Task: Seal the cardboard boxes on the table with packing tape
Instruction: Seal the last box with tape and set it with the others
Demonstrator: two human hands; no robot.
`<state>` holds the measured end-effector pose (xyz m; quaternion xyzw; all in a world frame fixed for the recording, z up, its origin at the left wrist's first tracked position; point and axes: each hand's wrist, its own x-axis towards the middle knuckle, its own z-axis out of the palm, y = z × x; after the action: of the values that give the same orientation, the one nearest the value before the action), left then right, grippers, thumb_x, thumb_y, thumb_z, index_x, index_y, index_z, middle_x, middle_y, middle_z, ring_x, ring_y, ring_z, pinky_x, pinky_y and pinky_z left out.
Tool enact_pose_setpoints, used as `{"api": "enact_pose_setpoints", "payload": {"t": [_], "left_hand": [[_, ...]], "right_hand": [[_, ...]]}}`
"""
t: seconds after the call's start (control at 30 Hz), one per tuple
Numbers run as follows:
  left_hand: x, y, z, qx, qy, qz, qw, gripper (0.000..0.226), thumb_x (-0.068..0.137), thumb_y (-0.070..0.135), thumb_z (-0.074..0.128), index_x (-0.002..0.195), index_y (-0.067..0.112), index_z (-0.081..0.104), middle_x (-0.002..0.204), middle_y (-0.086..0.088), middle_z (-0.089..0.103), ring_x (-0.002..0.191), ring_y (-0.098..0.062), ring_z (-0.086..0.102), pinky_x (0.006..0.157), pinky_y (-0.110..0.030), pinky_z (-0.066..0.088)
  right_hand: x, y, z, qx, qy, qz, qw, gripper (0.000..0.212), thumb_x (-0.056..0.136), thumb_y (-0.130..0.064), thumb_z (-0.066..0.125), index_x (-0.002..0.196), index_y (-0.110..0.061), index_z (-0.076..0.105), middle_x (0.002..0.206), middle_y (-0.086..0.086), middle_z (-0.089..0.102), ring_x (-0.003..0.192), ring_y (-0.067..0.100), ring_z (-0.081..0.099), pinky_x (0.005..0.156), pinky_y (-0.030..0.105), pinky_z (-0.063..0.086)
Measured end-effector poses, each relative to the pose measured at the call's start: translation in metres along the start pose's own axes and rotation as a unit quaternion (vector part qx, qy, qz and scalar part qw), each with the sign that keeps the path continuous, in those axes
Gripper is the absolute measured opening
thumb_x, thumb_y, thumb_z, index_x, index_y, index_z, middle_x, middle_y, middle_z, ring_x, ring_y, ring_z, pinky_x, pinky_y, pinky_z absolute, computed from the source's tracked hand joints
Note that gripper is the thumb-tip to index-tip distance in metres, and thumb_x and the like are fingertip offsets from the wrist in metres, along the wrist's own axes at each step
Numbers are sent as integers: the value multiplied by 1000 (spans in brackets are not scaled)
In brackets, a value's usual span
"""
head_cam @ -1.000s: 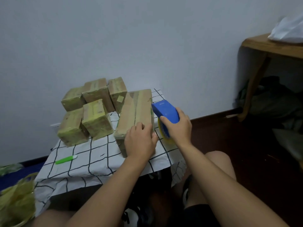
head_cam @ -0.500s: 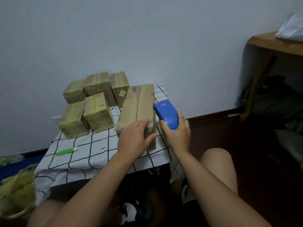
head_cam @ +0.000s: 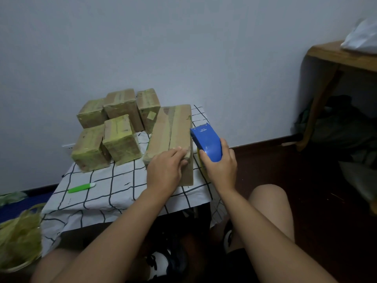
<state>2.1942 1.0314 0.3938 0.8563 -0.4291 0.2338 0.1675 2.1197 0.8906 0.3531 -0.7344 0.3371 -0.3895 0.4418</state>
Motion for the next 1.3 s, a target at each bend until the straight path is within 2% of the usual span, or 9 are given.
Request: {"api": "enact_pose_setpoints", "payload": {"t": [0.13, 0.27, 0.43, 0.57, 0.67, 0.8, 0.97, 1.07, 1.3], "left_hand": [[-2, -4, -1, 9, 16, 17, 1000, 26, 82, 22, 76, 107, 17, 70, 106, 0, 71, 83, -28, 67, 63, -37, 51], [-1, -1, -2, 20, 20, 20, 999, 24, 83, 22, 72, 106, 16, 70, 100, -1, 72, 79, -28, 67, 61, -35, 49], [-3, -1, -21, -24, -94, -51, 994, 47, 92, 44, 55, 135, 25, 52, 120, 4, 66, 106, -24, 61, 79, -35, 48], [17, -16, -33, -94, -152, -51, 983, 33, 102, 41, 43, 126, 32, 64, 134, 13, 60, 121, -19, 56, 91, -34, 48], [29, -24, -33, -107, -173, -43, 978, 27, 100, 38, 51, 115, 29, 71, 126, 10, 66, 115, -17, 59, 89, -35, 48], [30, -28, -29, -136, -161, -39, 977, 22, 91, 41, 64, 104, 26, 75, 108, 7, 70, 105, -17, 62, 84, -40, 49], [24, -28, -23, -137, -115, -21, 984, 33, 84, 44, 72, 111, 26, 74, 112, 9, 70, 106, -15, 61, 82, -36, 50], [21, -28, -16, -115, -78, -11, 990, 33, 82, 45, 74, 109, 25, 74, 109, 8, 70, 102, -17, 61, 77, -33, 48], [14, -26, -4, -68, -16, 36, 997, 32, 82, 47, 66, 95, 19, 74, 95, 5, 71, 84, -24, 62, 68, -35, 47]], "right_hand": [[1, 0, 1, 0, 2, -4, 1000, 72, 81, -53, 73, 144, -32, 44, 114, 2, 53, 100, 23, 56, 82, 32, 47], [0, 0, 1, 5, 3, 1, 1000, 73, 81, -53, 72, 145, -33, 44, 116, 2, 53, 102, 23, 56, 85, 34, 49], [1, 0, 0, 6, -1, 0, 1000, 72, 81, -53, 72, 145, -34, 43, 115, 1, 52, 101, 22, 56, 84, 35, 50], [0, -1, -1, 10, -4, 1, 1000, 71, 81, -51, 72, 144, -35, 44, 115, 0, 52, 99, 20, 54, 83, 33, 47], [-1, -2, -2, 13, 2, 0, 1000, 71, 81, -50, 73, 144, -35, 45, 111, -3, 49, 95, 16, 51, 79, 29, 42], [-2, -2, -3, 12, 2, -7, 1000, 71, 81, -50, 73, 144, -34, 45, 110, -3, 49, 96, 17, 52, 79, 29, 42], [-1, -1, -3, 8, 0, -10, 1000, 72, 82, -50, 73, 145, -32, 45, 111, -3, 49, 98, 18, 52, 81, 29, 43], [-2, 0, -3, 6, 0, -9, 1000, 74, 83, -50, 74, 147, -31, 43, 117, -1, 50, 99, 16, 50, 81, 28, 42], [-1, 0, -2, 6, -2, -14, 1000, 73, 82, -51, 73, 146, -31, 43, 116, 0, 51, 101, 18, 53, 84, 35, 50]]}}
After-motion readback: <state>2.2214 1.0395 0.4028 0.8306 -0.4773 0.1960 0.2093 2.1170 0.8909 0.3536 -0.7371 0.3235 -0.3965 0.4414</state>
